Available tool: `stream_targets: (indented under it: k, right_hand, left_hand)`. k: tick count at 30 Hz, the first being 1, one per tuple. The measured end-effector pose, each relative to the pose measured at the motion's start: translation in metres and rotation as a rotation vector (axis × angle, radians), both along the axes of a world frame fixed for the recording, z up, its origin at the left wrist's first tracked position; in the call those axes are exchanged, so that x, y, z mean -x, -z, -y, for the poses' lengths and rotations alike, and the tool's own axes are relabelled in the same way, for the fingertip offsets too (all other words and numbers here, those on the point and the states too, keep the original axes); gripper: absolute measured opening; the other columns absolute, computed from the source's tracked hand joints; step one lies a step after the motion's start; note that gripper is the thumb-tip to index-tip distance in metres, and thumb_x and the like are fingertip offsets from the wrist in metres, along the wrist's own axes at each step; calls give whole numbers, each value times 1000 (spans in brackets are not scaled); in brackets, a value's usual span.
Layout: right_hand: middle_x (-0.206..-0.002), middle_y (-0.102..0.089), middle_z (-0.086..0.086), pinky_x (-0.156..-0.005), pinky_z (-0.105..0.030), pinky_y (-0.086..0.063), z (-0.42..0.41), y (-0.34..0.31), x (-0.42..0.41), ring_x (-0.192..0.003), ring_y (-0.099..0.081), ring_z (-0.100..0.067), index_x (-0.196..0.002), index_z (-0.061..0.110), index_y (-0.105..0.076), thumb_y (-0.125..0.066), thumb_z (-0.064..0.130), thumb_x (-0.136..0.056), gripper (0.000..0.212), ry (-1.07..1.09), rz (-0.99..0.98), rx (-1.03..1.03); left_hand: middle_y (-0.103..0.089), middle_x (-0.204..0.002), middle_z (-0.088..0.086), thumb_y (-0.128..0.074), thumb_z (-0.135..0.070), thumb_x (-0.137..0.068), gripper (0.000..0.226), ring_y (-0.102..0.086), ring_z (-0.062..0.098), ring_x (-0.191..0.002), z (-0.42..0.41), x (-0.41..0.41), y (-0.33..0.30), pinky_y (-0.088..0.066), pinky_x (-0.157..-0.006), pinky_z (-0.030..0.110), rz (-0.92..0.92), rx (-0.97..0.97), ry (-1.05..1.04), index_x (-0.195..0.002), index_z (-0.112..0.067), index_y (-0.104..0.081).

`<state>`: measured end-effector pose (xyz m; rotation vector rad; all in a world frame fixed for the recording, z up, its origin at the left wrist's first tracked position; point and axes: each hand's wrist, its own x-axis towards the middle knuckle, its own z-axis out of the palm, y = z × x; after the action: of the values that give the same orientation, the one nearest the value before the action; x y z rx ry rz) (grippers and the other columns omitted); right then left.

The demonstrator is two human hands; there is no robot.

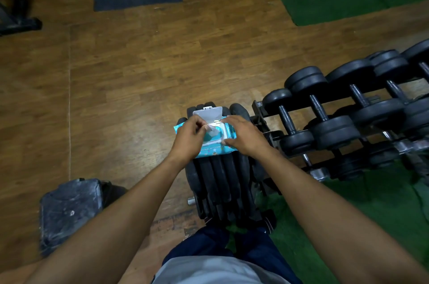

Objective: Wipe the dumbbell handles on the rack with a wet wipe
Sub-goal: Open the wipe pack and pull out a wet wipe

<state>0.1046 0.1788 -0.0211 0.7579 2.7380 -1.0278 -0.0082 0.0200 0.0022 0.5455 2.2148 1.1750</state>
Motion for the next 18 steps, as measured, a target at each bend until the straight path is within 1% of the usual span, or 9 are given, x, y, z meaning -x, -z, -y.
stream_targets:
  k: [2, 5, 8, 10, 11, 14, 15, 16, 18]
  right_hand:
    - [-149, -43, 10, -105, -31, -40, 0, 0, 0, -135, -42, -9, -141, 31, -49, -81, 32, -78, 72, 0, 0, 0]
    - [-146, -45, 9, -104, -33, -43, 1, -1, 0, -133, -44, -11, -140, 30, -50, -82, 33, -76, 71, 4, -8, 6]
    - [-146, -45, 8, -105, -35, -43, 1, -2, 2, -133, -44, -12, -140, 30, -50, -82, 34, -76, 71, -1, 6, -5]
    - [-147, -45, 9, -106, -37, -43, 1, -2, 2, -133, -44, -12, -140, 31, -49, -81, 35, -77, 72, -4, 19, -9]
    - [-148, -44, 10, -106, -38, -44, 1, -2, 2, -134, -44, -12, -141, 32, -48, -81, 36, -77, 72, -2, 28, -9]
    - [-150, -42, 12, -105, -41, -44, 2, -3, 2, -135, -43, -12, -142, 33, -46, -81, 37, -77, 74, 1, 50, -15]
    - [-150, -41, 12, -106, -40, -44, 2, -4, 1, -135, -43, -12, -143, 33, -46, -81, 37, -78, 74, 3, 52, -20]
    - [-151, -41, 12, -106, -39, -43, 2, -4, 0, -135, -42, -12, -143, 33, -45, -81, 37, -78, 74, 6, 55, -24]
    - [-151, -41, 11, -106, -39, -43, 3, -4, -1, -135, -43, -12, -143, 33, -45, -81, 38, -79, 74, 9, 58, -27]
  left_hand:
    - [-72, -89, 1, -61, -13, -102, 14, -62, 11, -82, 5, 1, -6, -45, -74, 29, 103, -65, -72, -88, -17, -60]
    - [-75, -91, 9, -55, -9, -104, 15, -71, 23, -91, 11, 1, -14, -54, -87, 36, 193, -190, -146, -90, -14, -58]
    - [-73, -83, 3, -50, -7, -106, 17, -72, 20, -88, 12, 0, -27, -57, -85, 32, 241, -296, -186, -92, -12, -55]
    - [-66, -82, 2, -48, -5, -107, 20, -66, 16, -85, 10, 0, -34, -54, -84, 33, 252, -341, -232, -90, -15, -54]
    - [-63, -81, -1, -48, -5, -107, 22, -62, 12, -81, 9, -1, -38, -52, -83, 33, 247, -352, -253, -89, -16, -54]
    - [-59, -70, -12, -48, -3, -107, 23, -57, 1, -70, 5, -7, -50, -50, -74, 23, 257, -385, -281, -88, -15, -53]
    - [-59, -68, -12, -47, -3, -107, 23, -57, 0, -67, 4, -9, -55, -50, -69, 20, 277, -401, -288, -88, -14, -53]
    - [-59, -68, -10, -47, -3, -108, 22, -58, 0, -65, 2, -12, -59, -51, -67, 20, 299, -420, -292, -88, -13, -52]
    - [-59, -74, -4, -48, -4, -108, 21, -59, 4, -66, 1, -17, -68, -53, -68, 26, 330, -462, -298, -89, -12, -53]
